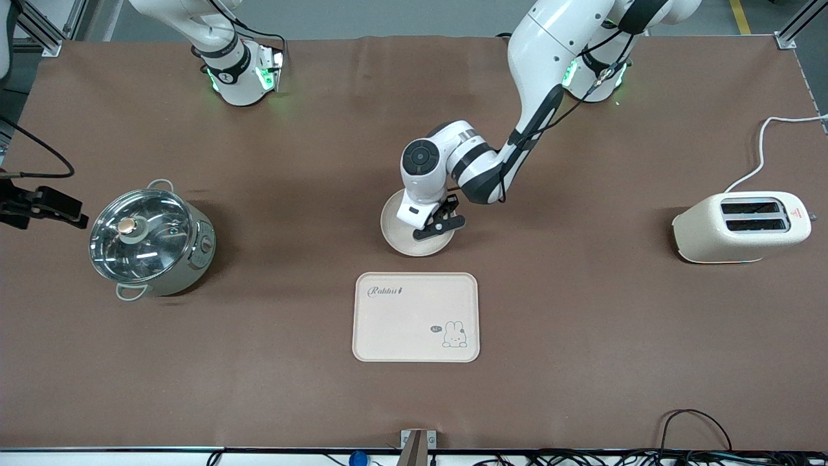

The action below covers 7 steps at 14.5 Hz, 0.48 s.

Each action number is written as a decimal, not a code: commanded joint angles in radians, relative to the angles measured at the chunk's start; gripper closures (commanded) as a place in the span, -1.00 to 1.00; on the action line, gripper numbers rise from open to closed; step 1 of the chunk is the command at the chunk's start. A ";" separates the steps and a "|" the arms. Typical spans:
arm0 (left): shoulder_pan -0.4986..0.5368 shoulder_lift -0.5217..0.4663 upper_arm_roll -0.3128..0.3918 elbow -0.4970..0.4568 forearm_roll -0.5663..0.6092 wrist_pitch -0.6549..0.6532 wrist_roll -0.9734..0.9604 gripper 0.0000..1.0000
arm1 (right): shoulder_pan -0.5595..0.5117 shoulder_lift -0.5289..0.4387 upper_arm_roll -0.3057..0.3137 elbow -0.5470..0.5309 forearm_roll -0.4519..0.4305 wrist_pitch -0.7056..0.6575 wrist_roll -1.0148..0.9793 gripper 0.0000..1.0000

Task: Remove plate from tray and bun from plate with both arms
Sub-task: 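Grasp the bun with the left gripper while the right gripper withdraws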

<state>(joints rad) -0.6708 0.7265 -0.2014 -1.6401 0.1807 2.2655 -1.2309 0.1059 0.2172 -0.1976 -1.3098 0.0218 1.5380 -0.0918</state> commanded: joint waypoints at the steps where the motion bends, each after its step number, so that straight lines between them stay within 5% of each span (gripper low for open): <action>1: 0.000 -0.007 0.003 -0.003 0.008 0.017 -0.021 0.57 | 0.008 -0.030 -0.011 0.003 -0.031 -0.016 -0.037 -1.00; 7: 0.080 -0.160 0.005 0.010 0.009 -0.113 -0.006 0.65 | 0.005 -0.081 -0.052 0.021 -0.017 -0.076 -0.020 -1.00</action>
<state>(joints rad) -0.6407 0.6657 -0.1960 -1.6079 0.1807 2.2315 -1.2388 0.1066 0.1715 -0.2412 -1.2818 0.0110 1.4964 -0.1145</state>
